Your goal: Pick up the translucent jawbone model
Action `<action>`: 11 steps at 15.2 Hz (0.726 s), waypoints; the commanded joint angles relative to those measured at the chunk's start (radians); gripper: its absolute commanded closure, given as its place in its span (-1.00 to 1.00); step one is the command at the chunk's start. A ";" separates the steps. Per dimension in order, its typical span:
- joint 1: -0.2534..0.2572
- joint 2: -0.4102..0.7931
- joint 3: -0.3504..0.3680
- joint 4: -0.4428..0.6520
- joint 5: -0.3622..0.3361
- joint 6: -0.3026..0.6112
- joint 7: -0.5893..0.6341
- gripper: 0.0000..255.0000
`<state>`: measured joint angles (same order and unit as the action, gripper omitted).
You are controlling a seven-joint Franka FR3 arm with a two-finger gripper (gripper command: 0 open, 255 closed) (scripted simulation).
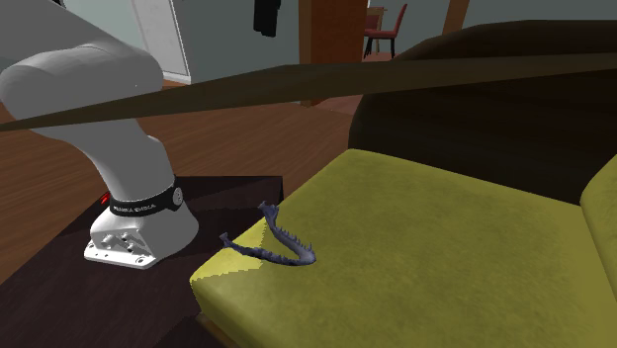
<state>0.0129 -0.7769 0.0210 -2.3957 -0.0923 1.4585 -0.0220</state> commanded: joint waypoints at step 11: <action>-0.094 -0.025 -0.225 -0.269 -0.068 0.269 -0.129 -1.00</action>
<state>-0.0674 -0.8082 -0.1739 -2.6398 -0.1478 1.6934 -0.1313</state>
